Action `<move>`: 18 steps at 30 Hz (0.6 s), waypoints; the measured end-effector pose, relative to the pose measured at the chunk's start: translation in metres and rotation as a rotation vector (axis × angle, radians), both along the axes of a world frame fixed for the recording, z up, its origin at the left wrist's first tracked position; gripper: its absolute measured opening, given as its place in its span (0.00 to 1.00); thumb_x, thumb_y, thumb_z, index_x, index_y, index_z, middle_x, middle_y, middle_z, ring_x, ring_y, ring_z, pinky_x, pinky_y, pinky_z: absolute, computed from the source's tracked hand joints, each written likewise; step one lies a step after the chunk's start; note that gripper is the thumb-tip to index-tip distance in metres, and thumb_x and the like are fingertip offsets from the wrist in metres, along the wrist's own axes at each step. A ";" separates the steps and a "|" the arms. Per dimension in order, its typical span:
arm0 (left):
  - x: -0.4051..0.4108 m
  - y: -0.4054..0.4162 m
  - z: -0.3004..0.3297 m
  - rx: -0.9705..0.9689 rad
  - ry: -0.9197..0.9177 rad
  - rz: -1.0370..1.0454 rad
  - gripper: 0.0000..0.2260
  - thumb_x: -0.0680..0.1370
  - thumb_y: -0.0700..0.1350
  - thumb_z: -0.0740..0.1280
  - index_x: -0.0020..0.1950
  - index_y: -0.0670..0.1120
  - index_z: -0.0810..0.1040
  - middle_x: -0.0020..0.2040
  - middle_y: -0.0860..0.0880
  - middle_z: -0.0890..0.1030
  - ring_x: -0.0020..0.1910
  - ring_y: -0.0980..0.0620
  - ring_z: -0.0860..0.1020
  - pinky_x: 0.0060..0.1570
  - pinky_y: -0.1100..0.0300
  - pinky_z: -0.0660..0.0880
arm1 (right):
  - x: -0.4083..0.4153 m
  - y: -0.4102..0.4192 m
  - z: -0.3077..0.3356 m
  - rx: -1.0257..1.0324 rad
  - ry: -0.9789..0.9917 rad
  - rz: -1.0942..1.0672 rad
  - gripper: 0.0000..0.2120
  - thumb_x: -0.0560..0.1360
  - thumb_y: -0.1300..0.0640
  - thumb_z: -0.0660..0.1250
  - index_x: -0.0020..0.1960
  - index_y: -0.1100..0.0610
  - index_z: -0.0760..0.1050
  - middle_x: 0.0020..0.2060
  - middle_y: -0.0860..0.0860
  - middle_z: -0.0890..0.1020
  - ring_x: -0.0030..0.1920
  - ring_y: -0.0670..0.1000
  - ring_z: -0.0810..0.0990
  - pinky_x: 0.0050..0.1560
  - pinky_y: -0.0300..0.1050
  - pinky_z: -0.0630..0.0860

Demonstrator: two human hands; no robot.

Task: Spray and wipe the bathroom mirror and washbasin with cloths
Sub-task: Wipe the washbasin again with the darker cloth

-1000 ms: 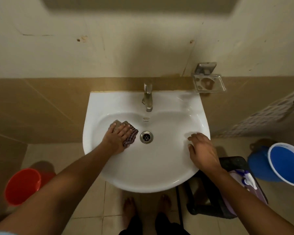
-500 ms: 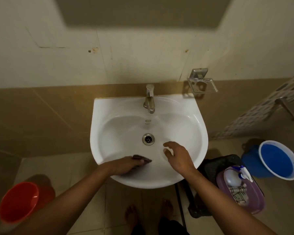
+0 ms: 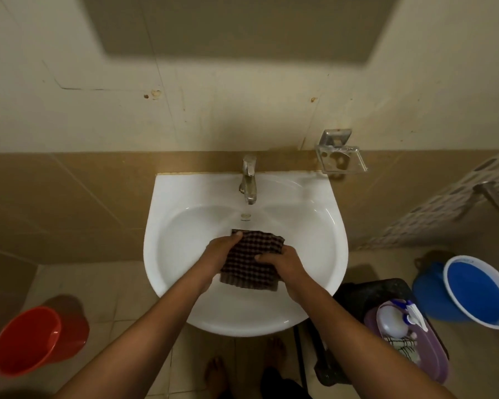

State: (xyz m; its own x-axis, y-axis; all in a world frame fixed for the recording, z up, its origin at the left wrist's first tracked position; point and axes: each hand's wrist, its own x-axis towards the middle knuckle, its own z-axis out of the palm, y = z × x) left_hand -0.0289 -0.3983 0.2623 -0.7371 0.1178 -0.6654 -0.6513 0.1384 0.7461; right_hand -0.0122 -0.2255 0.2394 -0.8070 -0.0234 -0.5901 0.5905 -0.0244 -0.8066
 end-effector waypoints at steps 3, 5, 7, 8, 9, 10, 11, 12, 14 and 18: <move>-0.008 -0.005 -0.003 -0.014 0.008 0.007 0.19 0.81 0.58 0.62 0.59 0.44 0.79 0.51 0.45 0.84 0.52 0.45 0.82 0.55 0.47 0.79 | -0.023 0.019 -0.011 -0.029 -0.123 -0.288 0.11 0.73 0.70 0.66 0.53 0.62 0.80 0.48 0.61 0.85 0.49 0.62 0.85 0.48 0.60 0.83; -0.013 -0.012 -0.006 -0.063 0.014 0.038 0.18 0.80 0.58 0.63 0.59 0.45 0.78 0.53 0.44 0.84 0.53 0.43 0.82 0.56 0.47 0.78 | -0.041 0.033 -0.017 -0.025 -0.203 -0.481 0.14 0.78 0.67 0.61 0.63 0.65 0.75 0.56 0.63 0.82 0.56 0.63 0.82 0.57 0.62 0.79; -0.014 -0.018 -0.008 -0.086 0.017 0.070 0.18 0.80 0.58 0.63 0.58 0.45 0.78 0.54 0.44 0.83 0.55 0.42 0.82 0.55 0.47 0.78 | -0.059 0.036 -0.020 0.058 -0.237 -0.525 0.19 0.81 0.64 0.57 0.72 0.65 0.66 0.65 0.63 0.76 0.63 0.65 0.77 0.64 0.62 0.75; -0.015 -0.022 -0.010 -0.091 0.017 0.085 0.17 0.80 0.58 0.63 0.58 0.45 0.79 0.54 0.43 0.83 0.55 0.42 0.82 0.55 0.47 0.78 | -0.070 0.030 -0.020 0.086 -0.222 -0.491 0.21 0.81 0.65 0.57 0.73 0.65 0.64 0.65 0.63 0.75 0.64 0.65 0.76 0.64 0.62 0.75; -0.014 -0.024 -0.011 -0.095 0.022 0.103 0.17 0.80 0.57 0.63 0.58 0.45 0.79 0.54 0.43 0.83 0.55 0.41 0.82 0.55 0.48 0.78 | -0.082 0.019 -0.018 0.097 -0.226 -0.447 0.21 0.81 0.65 0.57 0.73 0.64 0.63 0.64 0.62 0.75 0.63 0.66 0.77 0.62 0.62 0.76; -0.014 -0.028 -0.013 -0.099 0.027 0.122 0.17 0.81 0.57 0.63 0.58 0.44 0.79 0.54 0.43 0.83 0.55 0.41 0.82 0.54 0.48 0.79 | -0.094 0.007 -0.021 0.078 -0.236 -0.427 0.22 0.80 0.65 0.58 0.73 0.62 0.63 0.64 0.61 0.75 0.60 0.65 0.78 0.58 0.63 0.78; -0.014 -0.032 -0.013 -0.099 0.033 0.140 0.17 0.81 0.56 0.63 0.58 0.44 0.79 0.54 0.43 0.83 0.54 0.41 0.82 0.54 0.49 0.79 | -0.105 -0.007 -0.021 0.049 -0.259 -0.444 0.21 0.79 0.65 0.59 0.72 0.61 0.64 0.63 0.61 0.77 0.56 0.65 0.80 0.54 0.64 0.80; -0.013 -0.035 -0.013 -0.096 0.040 0.154 0.17 0.81 0.56 0.63 0.58 0.44 0.79 0.54 0.43 0.84 0.54 0.41 0.82 0.54 0.49 0.79 | -0.116 -0.021 -0.025 0.010 -0.270 -0.470 0.19 0.79 0.65 0.59 0.70 0.60 0.66 0.61 0.61 0.78 0.53 0.63 0.81 0.52 0.63 0.81; -0.012 -0.042 -0.012 -0.088 0.056 0.178 0.16 0.81 0.55 0.62 0.58 0.44 0.80 0.53 0.42 0.84 0.54 0.41 0.82 0.54 0.48 0.79 | -0.130 -0.049 -0.024 -0.070 -0.293 -0.549 0.17 0.82 0.62 0.58 0.70 0.60 0.69 0.61 0.61 0.79 0.48 0.58 0.80 0.50 0.55 0.80; -0.010 -0.061 -0.013 -0.068 0.073 0.227 0.16 0.82 0.53 0.60 0.58 0.42 0.79 0.53 0.41 0.84 0.54 0.39 0.82 0.54 0.47 0.78 | -0.129 -0.085 -0.033 -0.256 -0.313 -0.643 0.20 0.83 0.62 0.55 0.75 0.59 0.64 0.67 0.60 0.75 0.56 0.60 0.80 0.57 0.57 0.78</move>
